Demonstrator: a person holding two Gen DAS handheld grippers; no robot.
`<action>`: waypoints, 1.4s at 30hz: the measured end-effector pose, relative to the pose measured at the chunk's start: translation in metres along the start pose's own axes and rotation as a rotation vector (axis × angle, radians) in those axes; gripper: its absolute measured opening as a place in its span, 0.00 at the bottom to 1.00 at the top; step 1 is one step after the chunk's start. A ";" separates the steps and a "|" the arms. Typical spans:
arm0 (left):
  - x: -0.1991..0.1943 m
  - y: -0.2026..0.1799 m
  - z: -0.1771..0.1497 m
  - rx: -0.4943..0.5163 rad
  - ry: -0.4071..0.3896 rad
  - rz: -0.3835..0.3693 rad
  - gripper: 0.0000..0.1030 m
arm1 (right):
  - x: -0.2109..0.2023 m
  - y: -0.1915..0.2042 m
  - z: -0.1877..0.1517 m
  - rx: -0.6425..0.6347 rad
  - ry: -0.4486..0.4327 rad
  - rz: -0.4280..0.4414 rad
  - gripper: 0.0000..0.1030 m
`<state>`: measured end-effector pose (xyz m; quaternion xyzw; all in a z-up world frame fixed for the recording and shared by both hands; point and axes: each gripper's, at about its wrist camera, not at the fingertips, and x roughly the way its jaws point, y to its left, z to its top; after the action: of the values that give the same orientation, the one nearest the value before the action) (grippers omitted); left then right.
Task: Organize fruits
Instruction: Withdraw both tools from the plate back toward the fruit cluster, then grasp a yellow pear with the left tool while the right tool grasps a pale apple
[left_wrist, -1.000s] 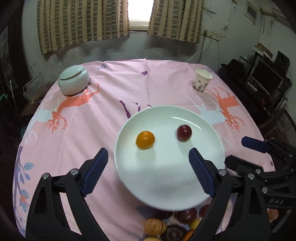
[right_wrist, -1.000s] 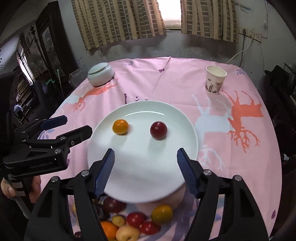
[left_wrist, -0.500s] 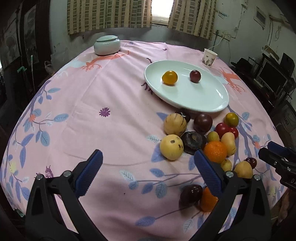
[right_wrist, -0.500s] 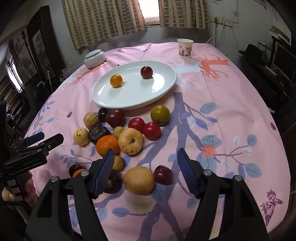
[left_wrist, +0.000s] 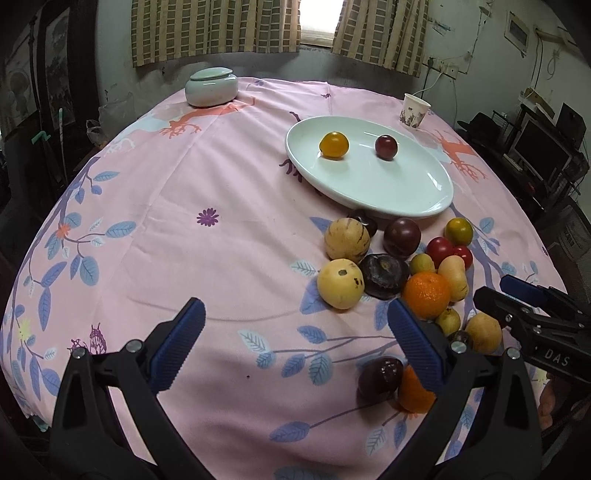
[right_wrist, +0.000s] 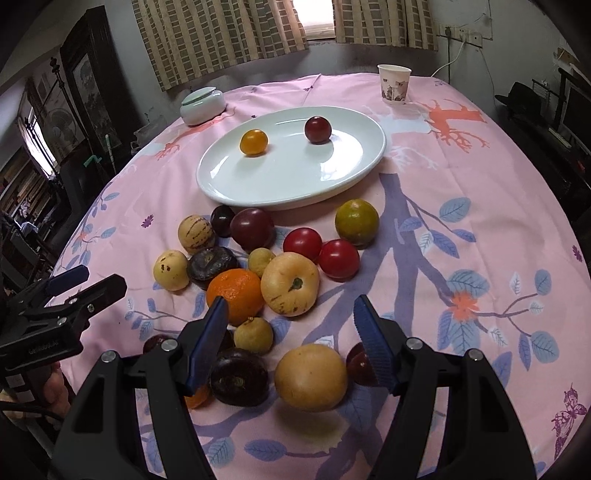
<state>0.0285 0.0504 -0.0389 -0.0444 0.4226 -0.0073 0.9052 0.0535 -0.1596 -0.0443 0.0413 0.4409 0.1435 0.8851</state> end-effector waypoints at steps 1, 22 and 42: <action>0.000 0.000 0.000 -0.001 0.000 0.001 0.98 | 0.003 -0.002 0.002 0.005 -0.005 -0.011 0.68; 0.006 0.002 -0.002 -0.001 0.029 -0.002 0.98 | 0.045 -0.014 0.014 0.114 0.064 0.066 0.45; 0.075 -0.013 0.008 0.075 0.153 0.076 0.88 | -0.024 -0.024 -0.009 0.098 -0.026 0.039 0.45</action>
<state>0.0833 0.0339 -0.0897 0.0064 0.4912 0.0076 0.8710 0.0373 -0.1898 -0.0359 0.0950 0.4348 0.1382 0.8847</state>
